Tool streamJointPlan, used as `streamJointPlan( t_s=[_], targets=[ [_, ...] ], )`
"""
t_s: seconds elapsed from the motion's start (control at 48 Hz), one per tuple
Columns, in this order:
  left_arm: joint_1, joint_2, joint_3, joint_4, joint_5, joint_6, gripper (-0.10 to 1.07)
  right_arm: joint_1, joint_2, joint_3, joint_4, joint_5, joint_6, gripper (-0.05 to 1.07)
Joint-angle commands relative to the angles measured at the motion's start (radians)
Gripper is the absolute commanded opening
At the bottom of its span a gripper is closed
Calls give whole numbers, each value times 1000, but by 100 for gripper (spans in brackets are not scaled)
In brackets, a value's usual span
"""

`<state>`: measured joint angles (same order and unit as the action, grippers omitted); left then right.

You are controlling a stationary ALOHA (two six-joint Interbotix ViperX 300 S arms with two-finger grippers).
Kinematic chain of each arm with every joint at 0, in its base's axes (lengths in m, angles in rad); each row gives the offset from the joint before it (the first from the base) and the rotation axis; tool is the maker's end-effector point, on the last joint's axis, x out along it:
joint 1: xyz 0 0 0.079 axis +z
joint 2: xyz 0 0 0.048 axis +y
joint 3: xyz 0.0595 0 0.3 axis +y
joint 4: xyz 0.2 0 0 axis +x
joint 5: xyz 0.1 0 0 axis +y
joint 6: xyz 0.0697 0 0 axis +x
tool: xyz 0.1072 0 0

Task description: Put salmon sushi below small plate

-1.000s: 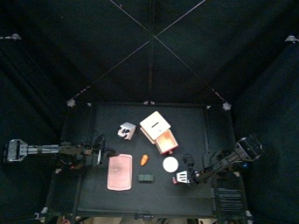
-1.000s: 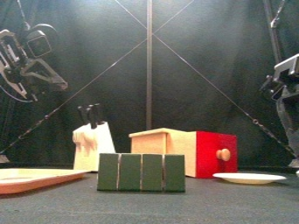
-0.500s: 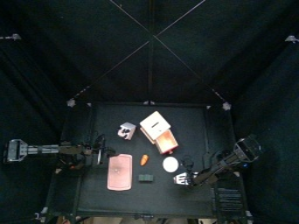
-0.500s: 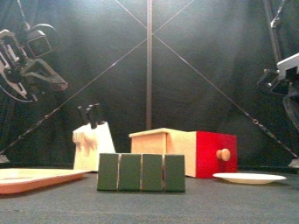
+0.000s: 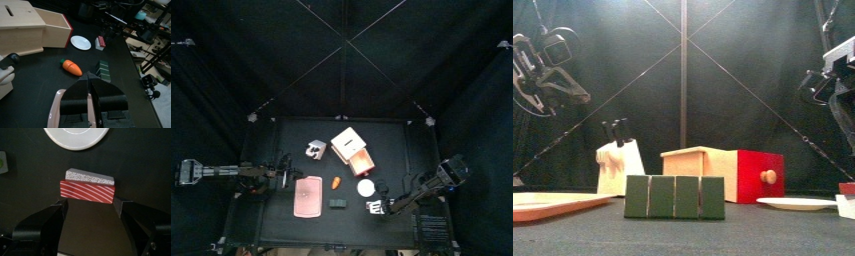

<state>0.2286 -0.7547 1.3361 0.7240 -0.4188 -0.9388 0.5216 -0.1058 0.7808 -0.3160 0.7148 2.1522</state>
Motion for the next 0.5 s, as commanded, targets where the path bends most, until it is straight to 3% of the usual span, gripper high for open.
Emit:
streamJointPlan(
  t_s=[0.0,0.25,0.479],
  targets=[
    [2,2,-11,-2,-5,2,36,2,-48,-23,11,46,-12,101],
    [2,2,-11,-2,-5,2,36,5,-121,-31,-25,112,-18,101],
    [2,2,-14,-2,-5,2,36,-3,-170,2,-190,103,-17,101]
  ],
)
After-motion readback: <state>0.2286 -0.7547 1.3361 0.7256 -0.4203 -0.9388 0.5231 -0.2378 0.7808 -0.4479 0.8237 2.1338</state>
